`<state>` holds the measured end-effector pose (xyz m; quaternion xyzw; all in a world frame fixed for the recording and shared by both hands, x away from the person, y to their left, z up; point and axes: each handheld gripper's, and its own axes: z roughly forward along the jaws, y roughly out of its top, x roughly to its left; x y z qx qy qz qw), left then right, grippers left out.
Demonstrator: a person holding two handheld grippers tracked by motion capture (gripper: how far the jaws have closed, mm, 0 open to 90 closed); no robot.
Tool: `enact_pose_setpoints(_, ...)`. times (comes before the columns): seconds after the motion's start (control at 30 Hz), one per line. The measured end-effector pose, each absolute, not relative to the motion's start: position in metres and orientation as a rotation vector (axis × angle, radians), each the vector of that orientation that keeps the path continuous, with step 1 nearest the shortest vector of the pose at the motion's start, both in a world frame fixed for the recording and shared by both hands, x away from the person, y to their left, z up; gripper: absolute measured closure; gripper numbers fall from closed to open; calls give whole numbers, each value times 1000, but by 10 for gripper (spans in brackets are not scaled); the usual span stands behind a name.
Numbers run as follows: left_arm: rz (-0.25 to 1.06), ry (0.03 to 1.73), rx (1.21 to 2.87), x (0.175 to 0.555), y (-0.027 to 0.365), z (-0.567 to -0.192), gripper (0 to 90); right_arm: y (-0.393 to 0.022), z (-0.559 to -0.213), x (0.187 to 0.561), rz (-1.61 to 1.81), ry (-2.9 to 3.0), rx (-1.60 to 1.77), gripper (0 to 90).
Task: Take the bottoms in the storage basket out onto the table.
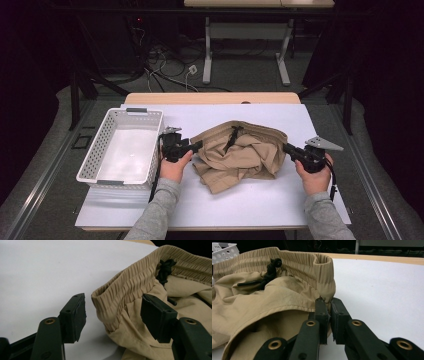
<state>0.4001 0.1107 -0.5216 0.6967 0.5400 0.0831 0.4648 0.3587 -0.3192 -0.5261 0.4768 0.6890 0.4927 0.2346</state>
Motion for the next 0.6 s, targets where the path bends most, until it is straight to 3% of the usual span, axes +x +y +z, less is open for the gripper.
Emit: enact_pose_setpoints(0.6,124,1340,1699,390,106,-544,380,-320,-528,359,1352,1894,1315,848)
